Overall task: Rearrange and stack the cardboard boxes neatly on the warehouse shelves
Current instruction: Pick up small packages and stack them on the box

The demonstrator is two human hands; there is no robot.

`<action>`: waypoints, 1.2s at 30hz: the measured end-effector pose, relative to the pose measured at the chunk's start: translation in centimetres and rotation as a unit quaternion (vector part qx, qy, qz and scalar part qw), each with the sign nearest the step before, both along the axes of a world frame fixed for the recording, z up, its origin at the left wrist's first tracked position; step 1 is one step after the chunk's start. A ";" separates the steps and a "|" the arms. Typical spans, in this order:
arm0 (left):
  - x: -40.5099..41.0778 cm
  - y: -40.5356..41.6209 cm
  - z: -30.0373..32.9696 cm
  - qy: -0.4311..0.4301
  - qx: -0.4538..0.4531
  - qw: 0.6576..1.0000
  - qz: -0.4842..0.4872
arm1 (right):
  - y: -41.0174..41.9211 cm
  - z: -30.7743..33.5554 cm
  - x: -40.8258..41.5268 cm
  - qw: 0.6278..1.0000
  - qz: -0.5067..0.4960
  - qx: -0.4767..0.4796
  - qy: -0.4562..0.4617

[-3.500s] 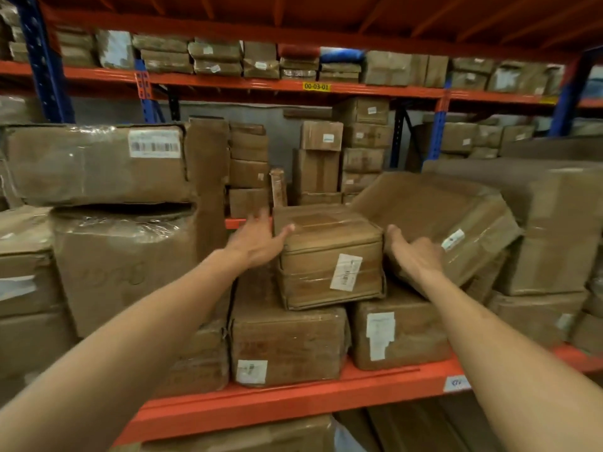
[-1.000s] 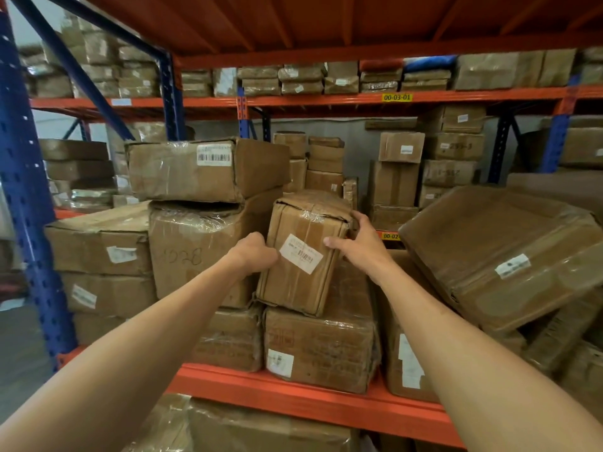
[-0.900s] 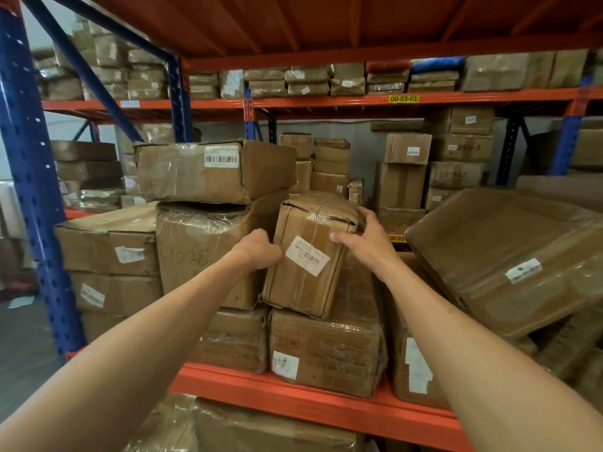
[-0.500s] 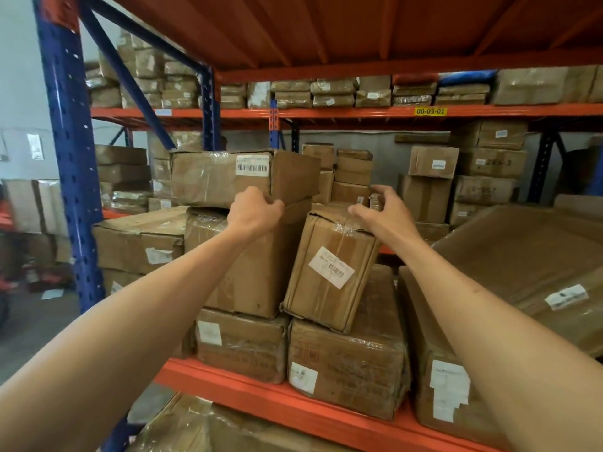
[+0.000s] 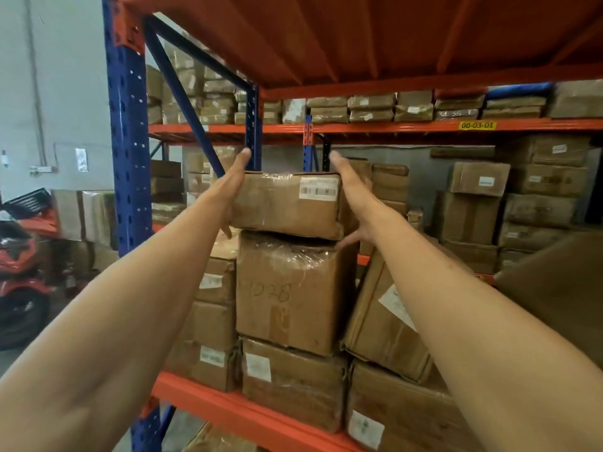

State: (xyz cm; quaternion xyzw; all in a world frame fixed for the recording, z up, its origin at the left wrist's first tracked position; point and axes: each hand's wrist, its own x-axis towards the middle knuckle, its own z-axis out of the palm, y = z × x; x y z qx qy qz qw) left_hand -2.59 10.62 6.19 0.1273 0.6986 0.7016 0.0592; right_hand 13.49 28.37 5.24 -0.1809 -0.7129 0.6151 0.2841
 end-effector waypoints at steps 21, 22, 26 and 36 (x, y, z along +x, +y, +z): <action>-9.5 -9.0 -0.6 -0.044 0.192 0.980 0.031 | -11.0 0.9 -11.3 0.987 0.003 -0.159 0.017; -10.2 -10.0 -0.9 -0.045 0.197 0.978 0.045 | -11.9 0.7 -12.2 0.987 0.008 -0.161 0.016; -12.9 -13.2 -2.2 -0.067 0.199 0.976 0.061 | -14.8 0.3 -15.0 0.989 0.014 -0.143 0.020; -16.2 -13.6 -1.9 -0.077 0.078 0.993 0.049 | -15.9 0.4 -16.4 0.996 0.002 -0.077 -0.037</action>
